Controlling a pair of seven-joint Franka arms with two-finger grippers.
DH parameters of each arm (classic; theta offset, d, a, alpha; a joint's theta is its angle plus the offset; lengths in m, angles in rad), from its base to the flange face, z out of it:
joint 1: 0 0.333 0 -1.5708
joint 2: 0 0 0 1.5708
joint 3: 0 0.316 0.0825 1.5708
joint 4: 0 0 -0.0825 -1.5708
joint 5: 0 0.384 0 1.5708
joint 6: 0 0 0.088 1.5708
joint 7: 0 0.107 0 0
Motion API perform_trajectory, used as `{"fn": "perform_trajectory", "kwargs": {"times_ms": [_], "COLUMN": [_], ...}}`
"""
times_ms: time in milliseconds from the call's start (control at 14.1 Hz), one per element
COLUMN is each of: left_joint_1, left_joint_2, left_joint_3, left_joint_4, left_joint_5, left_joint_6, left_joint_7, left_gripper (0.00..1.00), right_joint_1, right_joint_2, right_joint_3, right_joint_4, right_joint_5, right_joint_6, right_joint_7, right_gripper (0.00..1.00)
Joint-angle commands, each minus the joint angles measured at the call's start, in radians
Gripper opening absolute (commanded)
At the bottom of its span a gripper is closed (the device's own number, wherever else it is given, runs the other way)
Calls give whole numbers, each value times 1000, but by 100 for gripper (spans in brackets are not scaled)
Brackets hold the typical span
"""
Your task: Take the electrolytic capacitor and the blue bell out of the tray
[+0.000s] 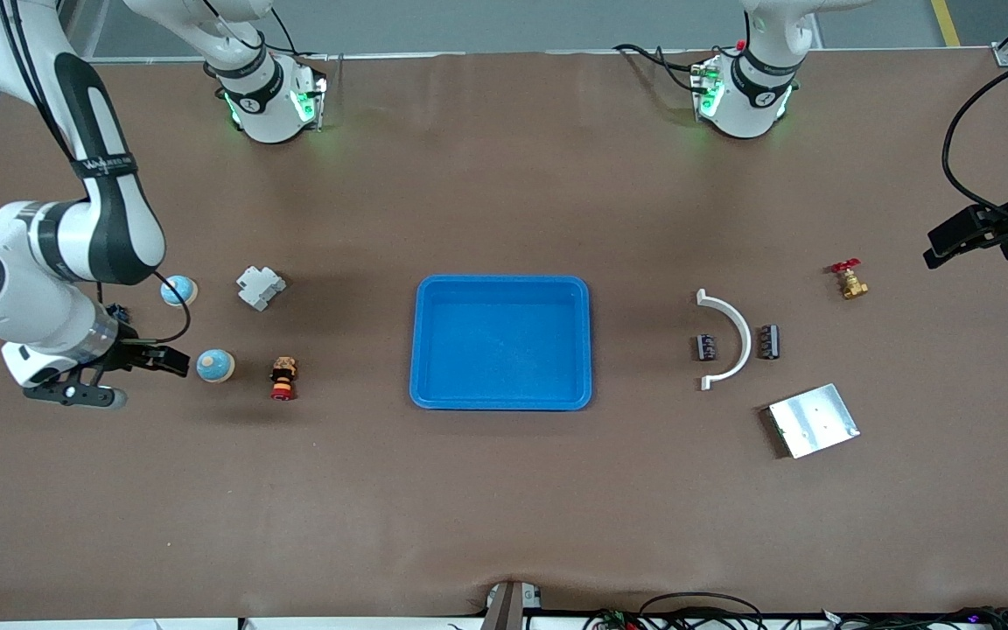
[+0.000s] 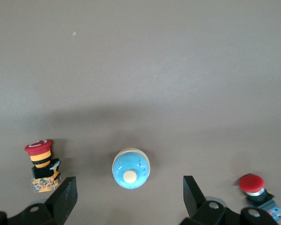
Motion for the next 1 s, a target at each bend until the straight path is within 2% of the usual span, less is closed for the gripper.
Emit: {"fn": "perform_trajectory", "kwargs": {"times_ms": [0,356,569,925], "left_joint_1": [4,3,1,1], "left_joint_2": [3,15,15,15], "left_joint_3": [-2,-3,-3,-3], "left_joint_4": [16,16,17,17], "left_joint_5": [-9,-9,-9,-9], "left_joint_6": [-19,-19,-19,-19], "left_joint_7": [11,11,10,8], "left_gripper": [100,100,100,100], "right_joint_1": [-15,-7,-8,-15], "right_joint_2": [-39,-59,-62,-154], "right_joint_3": [9,11,12,9], "right_joint_4": [-6,52,143,181], "right_joint_5": [-8,-18,-17,-17], "right_joint_6": [8,-27,-197,-315], "right_joint_7": [17,7,20,8], "right_gripper": [100,100,100,100]}}
